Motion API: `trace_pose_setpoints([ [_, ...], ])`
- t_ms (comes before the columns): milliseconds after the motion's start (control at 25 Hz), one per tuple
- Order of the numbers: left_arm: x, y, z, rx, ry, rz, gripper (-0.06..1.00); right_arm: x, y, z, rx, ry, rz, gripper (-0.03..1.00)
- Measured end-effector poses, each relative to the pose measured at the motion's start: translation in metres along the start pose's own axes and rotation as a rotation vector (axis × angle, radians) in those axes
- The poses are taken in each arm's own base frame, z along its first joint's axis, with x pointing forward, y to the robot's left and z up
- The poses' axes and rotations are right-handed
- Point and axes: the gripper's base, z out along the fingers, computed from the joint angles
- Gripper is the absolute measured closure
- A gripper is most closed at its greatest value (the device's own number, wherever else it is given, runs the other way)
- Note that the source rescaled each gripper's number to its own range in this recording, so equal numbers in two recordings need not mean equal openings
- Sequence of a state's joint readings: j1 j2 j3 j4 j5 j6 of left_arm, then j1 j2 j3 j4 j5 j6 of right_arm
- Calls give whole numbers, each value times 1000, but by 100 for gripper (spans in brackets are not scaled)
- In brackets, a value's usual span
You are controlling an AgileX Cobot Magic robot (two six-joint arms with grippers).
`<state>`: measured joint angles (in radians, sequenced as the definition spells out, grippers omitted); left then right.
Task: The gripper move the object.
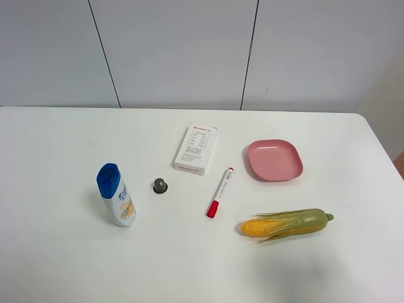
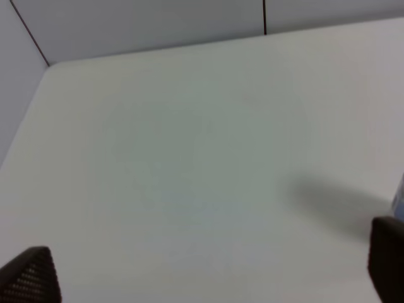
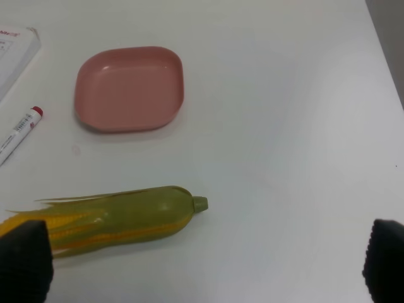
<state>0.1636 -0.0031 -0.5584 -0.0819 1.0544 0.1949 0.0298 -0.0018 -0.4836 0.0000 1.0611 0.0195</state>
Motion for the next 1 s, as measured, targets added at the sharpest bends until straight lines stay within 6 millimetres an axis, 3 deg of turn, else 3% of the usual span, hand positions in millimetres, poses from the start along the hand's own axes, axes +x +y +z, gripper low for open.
trace_pose_setpoints([
  [280,11,0,11,-1,54,-4,-5,0,0,0,0,0,0,-3],
  [1000,11,1,10,-16,54,-110,-5,0,0,0,0,0,0,-3],
])
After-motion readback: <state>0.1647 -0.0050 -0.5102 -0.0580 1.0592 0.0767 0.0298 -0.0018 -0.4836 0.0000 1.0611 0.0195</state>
